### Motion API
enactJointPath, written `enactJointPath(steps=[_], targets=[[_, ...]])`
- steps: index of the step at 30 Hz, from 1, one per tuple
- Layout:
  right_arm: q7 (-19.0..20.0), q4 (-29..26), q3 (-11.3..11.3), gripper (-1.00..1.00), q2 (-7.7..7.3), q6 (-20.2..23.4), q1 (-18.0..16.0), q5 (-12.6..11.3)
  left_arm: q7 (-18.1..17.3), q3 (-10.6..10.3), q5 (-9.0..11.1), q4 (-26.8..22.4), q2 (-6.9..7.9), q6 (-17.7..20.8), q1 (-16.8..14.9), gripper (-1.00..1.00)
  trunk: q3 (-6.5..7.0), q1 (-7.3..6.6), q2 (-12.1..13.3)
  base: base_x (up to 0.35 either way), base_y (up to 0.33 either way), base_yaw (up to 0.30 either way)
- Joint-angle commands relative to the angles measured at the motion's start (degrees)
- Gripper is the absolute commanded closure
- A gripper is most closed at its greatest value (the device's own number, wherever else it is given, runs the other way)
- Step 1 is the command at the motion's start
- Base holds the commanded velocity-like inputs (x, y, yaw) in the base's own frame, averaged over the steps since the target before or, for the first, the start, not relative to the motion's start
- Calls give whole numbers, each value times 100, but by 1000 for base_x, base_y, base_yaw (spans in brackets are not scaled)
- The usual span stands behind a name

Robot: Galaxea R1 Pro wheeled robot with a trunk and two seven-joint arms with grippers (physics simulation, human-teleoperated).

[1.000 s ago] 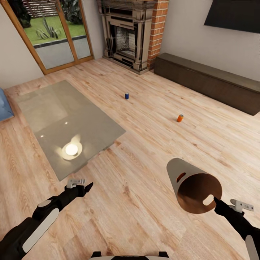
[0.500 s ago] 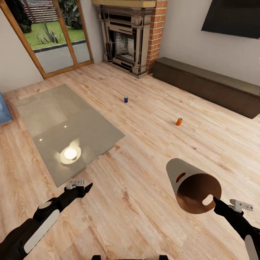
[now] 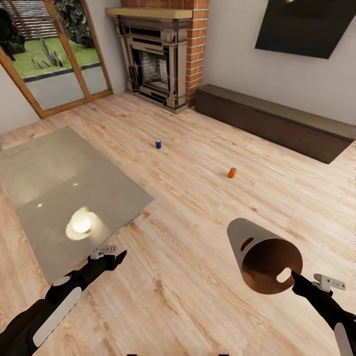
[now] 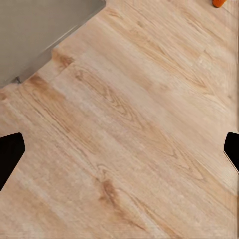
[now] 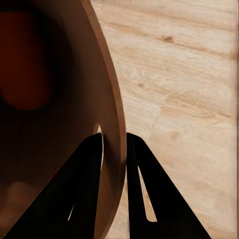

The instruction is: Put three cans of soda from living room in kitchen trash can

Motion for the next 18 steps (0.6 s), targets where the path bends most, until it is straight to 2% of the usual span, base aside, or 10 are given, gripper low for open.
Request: enactJointPath(steps=[1,14,18], targets=[[44,-8,1,100,0,13,0,-82,0,0,0,1,0,-1,0,-100,9,0,-1,248,-214,-144],[-2,73,11,100,1,13,-3,-76,1,0,0,9,-7,-2,0,-100,117,0,-1,263,-207,-145],[-7,84,9,100,0,13,-3,-80,1,0,-12,160,-7,-6,0,-100,150,0,-1,274,-201,-147]])
